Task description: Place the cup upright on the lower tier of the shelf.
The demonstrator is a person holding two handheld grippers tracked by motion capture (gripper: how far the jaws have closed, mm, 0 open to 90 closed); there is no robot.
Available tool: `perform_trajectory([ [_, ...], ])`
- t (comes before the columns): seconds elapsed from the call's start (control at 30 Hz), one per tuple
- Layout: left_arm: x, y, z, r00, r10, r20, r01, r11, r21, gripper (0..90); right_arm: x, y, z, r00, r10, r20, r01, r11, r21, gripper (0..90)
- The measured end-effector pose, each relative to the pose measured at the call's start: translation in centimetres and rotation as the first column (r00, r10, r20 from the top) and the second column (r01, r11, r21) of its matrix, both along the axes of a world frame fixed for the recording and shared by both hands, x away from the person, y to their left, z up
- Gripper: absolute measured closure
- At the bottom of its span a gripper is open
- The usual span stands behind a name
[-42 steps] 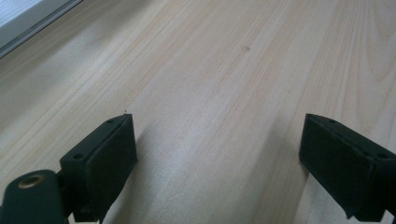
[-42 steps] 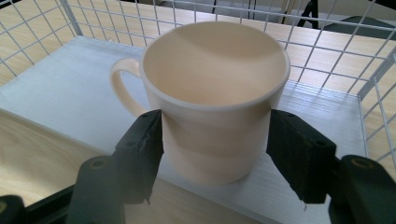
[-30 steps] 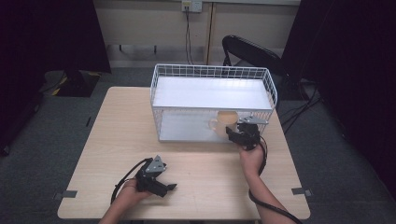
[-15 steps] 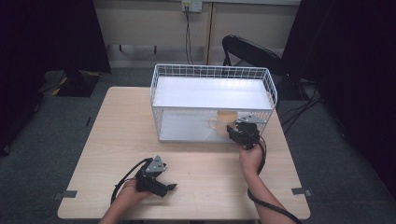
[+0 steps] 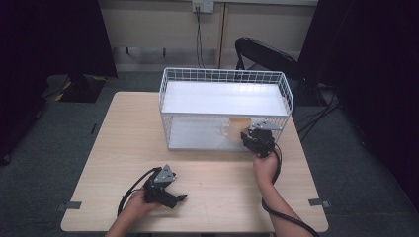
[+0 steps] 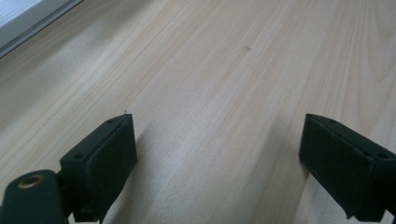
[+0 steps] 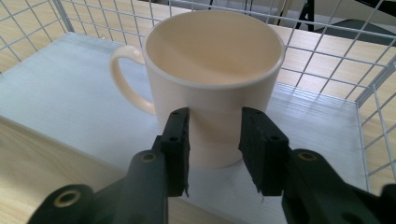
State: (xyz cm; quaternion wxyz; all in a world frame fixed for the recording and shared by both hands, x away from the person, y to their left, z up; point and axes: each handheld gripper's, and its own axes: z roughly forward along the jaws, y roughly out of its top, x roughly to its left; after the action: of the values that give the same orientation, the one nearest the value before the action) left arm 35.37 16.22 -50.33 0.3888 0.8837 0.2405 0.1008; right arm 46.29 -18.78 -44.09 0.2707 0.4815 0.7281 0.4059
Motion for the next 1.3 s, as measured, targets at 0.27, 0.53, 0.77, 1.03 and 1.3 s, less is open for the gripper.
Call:
perform_trajectory([
  [0.27, 0.00, 0.00, 0.00, 1.0000, 0.000, 0.000, 0.000, 1.0000, 0.000, 10.7, 0.14, -0.13, 0.03, 1.0000, 0.004, -0.003, -0.004, 1.000, 0.004, 68.3],
  [0.53, -0.03, 0.02, 0.01, 1.0000, 0.003, 0.000, -0.003, 1.0000, 0.001, 10.7, 0.31, -0.05, 0.01, 1.0000, 0.006, -0.002, -0.006, 1.000, 0.012, 62.4],
  [0.77, -0.03, 0.01, 0.01, 1.0000, 0.003, 0.000, -0.003, 1.0000, 0.001, 10.7, 0.01, 0.03, -0.18, 0.9997, 0.019, -0.013, -0.019, 1.000, 0.017, 44.1],
  [1.03, -0.03, 0.01, 0.00, 1.0000, 0.004, 0.000, -0.004, 1.0000, 0.000, 10.7, -0.33, 0.02, -0.05, 0.9989, 0.043, -0.019, -0.042, 0.998, 0.045, 29.0],
  [1.3, -0.03, 0.01, 0.00, 1.0000, 0.004, -0.001, -0.004, 1.0000, 0.000, 10.7, -0.57, -0.02, 0.00, 0.9975, 0.064, -0.031, -0.062, 0.997, 0.042, 18.1],
])
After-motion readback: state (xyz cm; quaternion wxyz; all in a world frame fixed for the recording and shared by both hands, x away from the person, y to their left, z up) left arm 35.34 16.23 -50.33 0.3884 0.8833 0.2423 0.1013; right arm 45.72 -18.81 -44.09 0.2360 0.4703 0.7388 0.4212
